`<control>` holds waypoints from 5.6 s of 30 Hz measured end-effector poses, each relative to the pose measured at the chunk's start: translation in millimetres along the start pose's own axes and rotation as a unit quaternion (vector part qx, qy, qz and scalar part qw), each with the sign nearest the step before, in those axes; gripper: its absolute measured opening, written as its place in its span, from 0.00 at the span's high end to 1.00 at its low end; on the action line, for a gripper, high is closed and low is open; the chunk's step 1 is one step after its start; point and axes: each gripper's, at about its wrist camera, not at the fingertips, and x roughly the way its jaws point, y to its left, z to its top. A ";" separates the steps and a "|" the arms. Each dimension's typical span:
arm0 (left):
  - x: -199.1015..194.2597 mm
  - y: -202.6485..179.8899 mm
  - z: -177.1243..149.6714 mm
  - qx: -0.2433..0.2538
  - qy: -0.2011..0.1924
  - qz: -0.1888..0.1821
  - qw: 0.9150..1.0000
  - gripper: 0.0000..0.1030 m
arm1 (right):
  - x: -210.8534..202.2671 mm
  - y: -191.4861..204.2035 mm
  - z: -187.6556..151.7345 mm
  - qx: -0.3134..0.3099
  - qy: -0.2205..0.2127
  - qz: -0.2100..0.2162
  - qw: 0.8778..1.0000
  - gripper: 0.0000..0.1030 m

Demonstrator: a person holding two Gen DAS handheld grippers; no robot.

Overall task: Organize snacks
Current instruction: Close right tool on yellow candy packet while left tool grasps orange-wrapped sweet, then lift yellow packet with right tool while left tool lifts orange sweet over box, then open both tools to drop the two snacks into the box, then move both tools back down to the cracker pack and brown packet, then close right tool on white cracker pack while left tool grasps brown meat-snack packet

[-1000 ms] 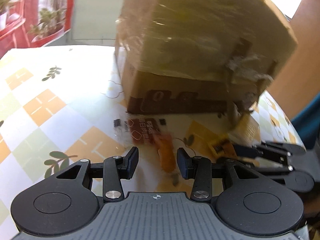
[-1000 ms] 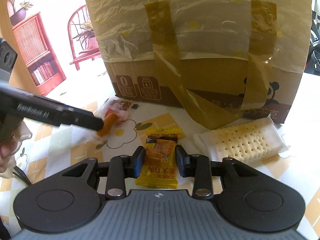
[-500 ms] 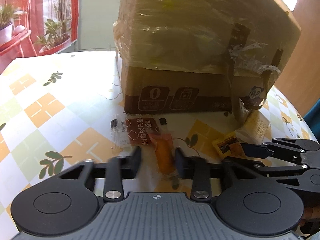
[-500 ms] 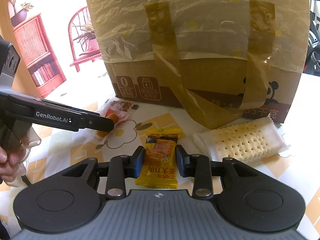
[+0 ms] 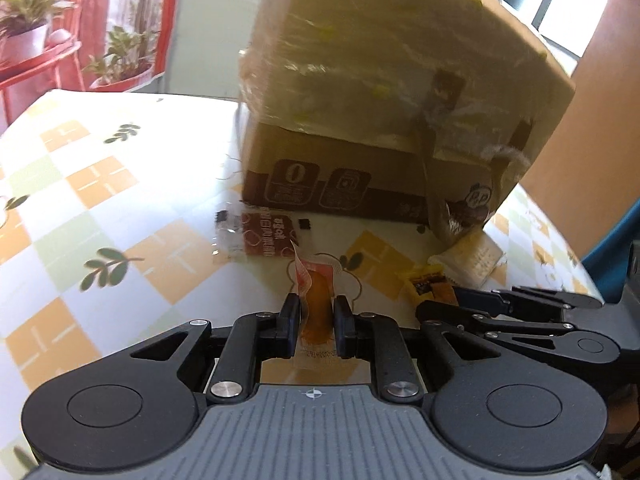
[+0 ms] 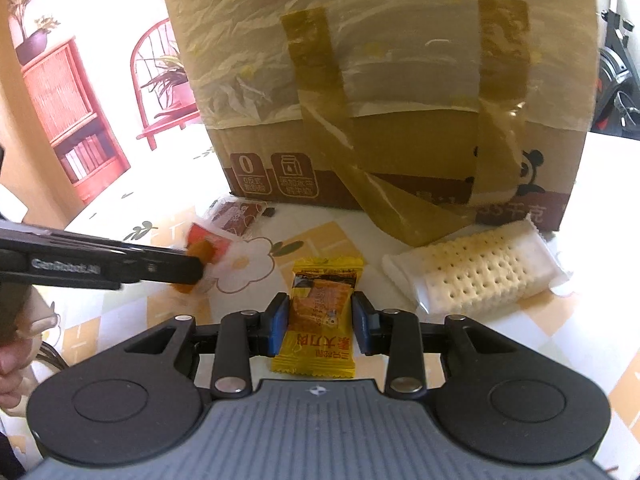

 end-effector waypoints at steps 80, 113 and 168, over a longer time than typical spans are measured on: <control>-60.8 31.0 114.2 -0.013 -0.119 0.039 0.992 0.38 | -113.6 -41.4 54.5 0.063 -0.234 -0.143 0.960 0.50; 13.3 47.1 63.8 -0.022 0.002 0.048 0.999 0.35 | 30.6 -53.1 30.7 0.087 0.045 -0.213 0.972 0.07; -7.7 0.1 23.2 0.029 -0.012 0.051 0.998 0.52 | 2.8 -36.5 -16.4 0.018 -0.029 -0.170 0.985 0.27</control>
